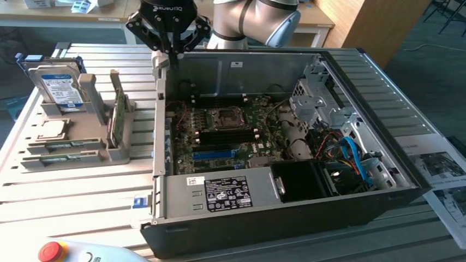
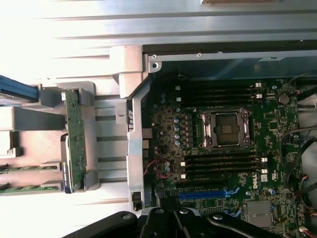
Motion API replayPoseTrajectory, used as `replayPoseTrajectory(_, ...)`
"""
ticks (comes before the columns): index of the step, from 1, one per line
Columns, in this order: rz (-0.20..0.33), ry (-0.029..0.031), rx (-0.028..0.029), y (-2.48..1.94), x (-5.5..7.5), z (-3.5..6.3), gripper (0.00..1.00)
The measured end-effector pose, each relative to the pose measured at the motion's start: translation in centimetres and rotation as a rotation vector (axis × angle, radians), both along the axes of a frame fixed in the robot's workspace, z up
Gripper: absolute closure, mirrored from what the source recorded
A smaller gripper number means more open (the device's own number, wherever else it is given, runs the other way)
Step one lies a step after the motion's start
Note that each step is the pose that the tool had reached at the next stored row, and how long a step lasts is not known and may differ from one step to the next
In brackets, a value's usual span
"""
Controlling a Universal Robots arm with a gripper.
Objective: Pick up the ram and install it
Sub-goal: 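Reach for the ram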
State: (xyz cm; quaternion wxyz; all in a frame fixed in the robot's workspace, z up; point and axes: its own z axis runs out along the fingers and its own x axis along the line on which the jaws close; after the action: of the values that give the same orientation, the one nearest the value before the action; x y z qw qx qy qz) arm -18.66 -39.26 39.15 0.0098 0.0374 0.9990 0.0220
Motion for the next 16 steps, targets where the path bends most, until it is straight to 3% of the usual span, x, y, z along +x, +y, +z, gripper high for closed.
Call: replayPoseTrajectory(16,0.000,0.0009,0.0001,0.14,-3.0,-0.02,0.90)
